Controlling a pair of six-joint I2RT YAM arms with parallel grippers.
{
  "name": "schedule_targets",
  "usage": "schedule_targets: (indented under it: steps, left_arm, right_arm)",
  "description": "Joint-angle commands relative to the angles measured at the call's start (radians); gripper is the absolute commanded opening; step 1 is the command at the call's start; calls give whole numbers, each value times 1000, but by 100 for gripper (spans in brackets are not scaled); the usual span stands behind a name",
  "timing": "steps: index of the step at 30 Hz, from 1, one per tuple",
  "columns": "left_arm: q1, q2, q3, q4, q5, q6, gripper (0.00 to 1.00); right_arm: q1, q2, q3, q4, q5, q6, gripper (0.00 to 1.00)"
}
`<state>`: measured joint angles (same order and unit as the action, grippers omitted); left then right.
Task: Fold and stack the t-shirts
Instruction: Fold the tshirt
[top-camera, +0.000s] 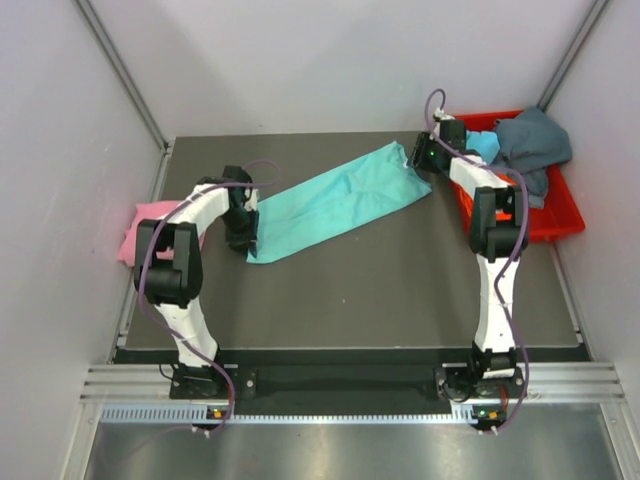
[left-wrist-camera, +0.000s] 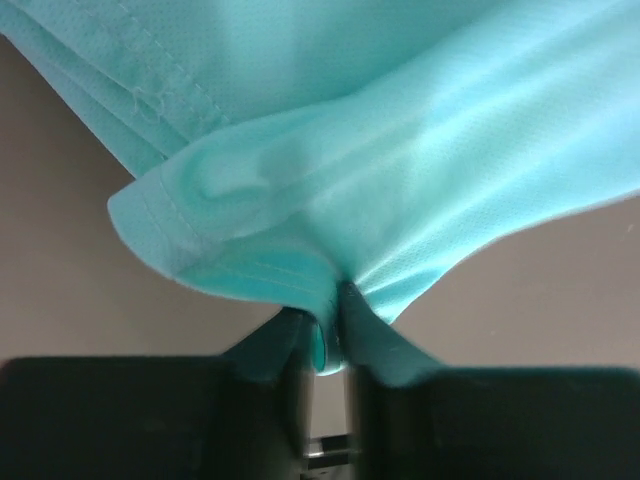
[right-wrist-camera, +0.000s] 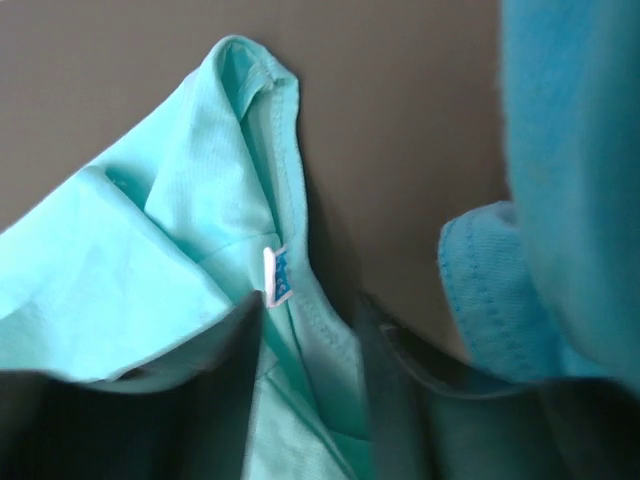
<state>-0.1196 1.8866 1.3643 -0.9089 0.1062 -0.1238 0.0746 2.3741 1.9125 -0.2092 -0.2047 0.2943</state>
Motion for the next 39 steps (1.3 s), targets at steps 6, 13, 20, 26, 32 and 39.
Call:
schedule_targets:
  steps: [6, 13, 20, 26, 32, 39]
  left_arm:
    - [-3, -147, 1, -18, -54, 12, 62]
    - [-6, -152, 32, -19, 87, 0, 48]
    - [-22, -34, 87, -1, 81, 38, 38]
    - [-31, 78, 211, -8, 0, 72, 40]
    - [-46, 150, 242, -21, -40, 89, 41]
    - [-81, 184, 193, -2, -94, 81, 42]
  right_arm:
    - [13, -246, -58, 54, 13, 3, 63]
    - [30, -366, -276, 74, -102, 182, 59]
    - [62, -302, -369, 102, -140, 256, 55]
    - [56, -233, -340, 102, -151, 253, 54]
    - [53, -155, -280, 102, -142, 252, 55]
    - [60, -86, -205, 102, -156, 250, 55]
